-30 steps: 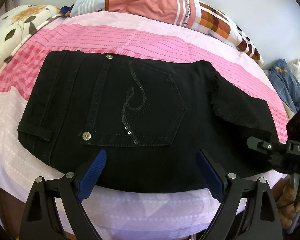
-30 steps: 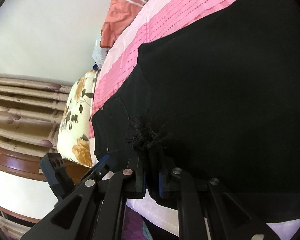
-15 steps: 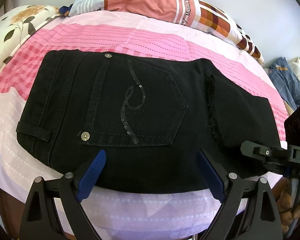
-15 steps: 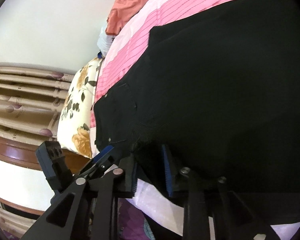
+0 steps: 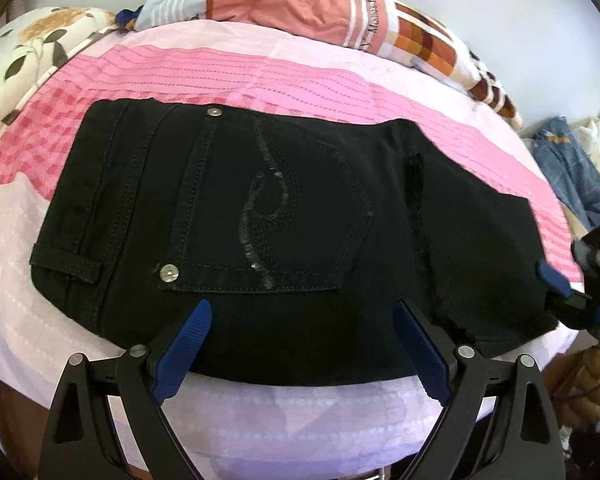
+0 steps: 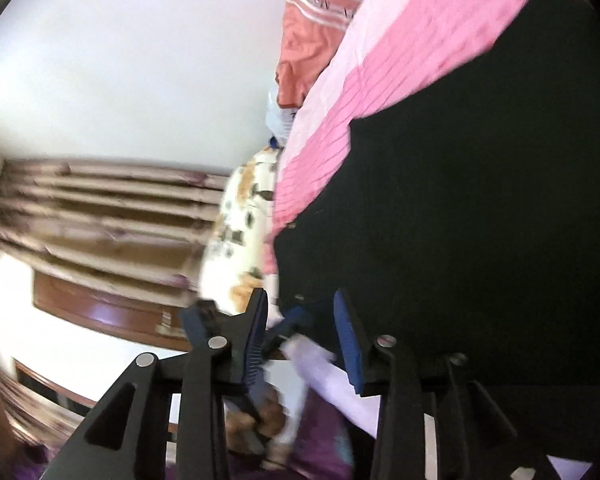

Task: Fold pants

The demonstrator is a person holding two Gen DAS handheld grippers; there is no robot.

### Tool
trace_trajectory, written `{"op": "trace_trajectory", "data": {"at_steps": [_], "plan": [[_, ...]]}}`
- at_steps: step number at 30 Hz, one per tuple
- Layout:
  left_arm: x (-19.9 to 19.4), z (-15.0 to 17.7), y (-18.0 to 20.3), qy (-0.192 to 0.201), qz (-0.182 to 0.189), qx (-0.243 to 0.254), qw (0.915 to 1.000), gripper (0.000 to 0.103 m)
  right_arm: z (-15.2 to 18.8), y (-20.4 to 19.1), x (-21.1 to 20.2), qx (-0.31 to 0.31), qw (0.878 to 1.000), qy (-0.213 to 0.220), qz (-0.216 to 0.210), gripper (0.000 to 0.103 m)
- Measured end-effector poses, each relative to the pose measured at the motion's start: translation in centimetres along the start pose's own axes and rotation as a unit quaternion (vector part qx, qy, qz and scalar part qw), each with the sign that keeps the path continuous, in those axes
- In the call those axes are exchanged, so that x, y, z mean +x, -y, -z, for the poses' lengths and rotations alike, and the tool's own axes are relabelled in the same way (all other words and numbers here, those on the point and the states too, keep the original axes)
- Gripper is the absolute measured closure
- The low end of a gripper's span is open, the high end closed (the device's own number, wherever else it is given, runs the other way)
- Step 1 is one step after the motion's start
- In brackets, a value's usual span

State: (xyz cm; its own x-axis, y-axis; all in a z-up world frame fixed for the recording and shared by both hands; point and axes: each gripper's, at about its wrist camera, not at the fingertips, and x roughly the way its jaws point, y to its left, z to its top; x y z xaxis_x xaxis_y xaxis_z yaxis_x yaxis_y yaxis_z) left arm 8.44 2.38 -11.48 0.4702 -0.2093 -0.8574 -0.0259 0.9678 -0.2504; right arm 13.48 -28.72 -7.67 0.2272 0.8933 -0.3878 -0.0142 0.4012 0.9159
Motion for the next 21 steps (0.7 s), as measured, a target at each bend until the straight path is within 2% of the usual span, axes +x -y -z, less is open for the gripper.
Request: {"op": "trace_trajectory", "data": {"at_steps": [3,6,7,13,17,18,21], "plan": [[-0.4,-0.2,0.7,-0.001,0.044,0.011,0.9990,0.011,0.9,0.5,-1.6,-0.019,0.999,-0.006,0.037,0.063],[-0.6,-0.2,1.2,-0.007,0.099,0.015,0.9950,0.011,1.7,0.8,-2.1,-0.020,0.999,-0.013,0.023,0.063],[-0.7,-0.2,1.3,-0.008,0.107,0.014,0.9941,0.011,1.9,0.6,-1.8,-0.027,0.999,-0.016,0.022,0.063],[-0.5,-0.3,1.5,-0.017,0.113,0.011,0.9934,0.011,2.8,-1.2,2.0,-0.094,0.993,-0.064,0.025,0.065],[-0.3,-0.2,1.5,-0.025,0.113,0.007,0.9932,0.011,3.2,-1.5,5.8,-0.144,0.981,-0.106,0.079,0.081],[-0.3,-0.1,1.4,-0.026,0.113,0.008,0.9933,0.011,3.0,-1.3,6.2,-0.142,0.981,-0.108,0.080,0.083],[-0.5,0.0,1.5,-0.034,0.122,0.014,0.9919,0.011,2.0,-1.1,5.6,-0.109,0.989,-0.097,0.034,0.084]]}}
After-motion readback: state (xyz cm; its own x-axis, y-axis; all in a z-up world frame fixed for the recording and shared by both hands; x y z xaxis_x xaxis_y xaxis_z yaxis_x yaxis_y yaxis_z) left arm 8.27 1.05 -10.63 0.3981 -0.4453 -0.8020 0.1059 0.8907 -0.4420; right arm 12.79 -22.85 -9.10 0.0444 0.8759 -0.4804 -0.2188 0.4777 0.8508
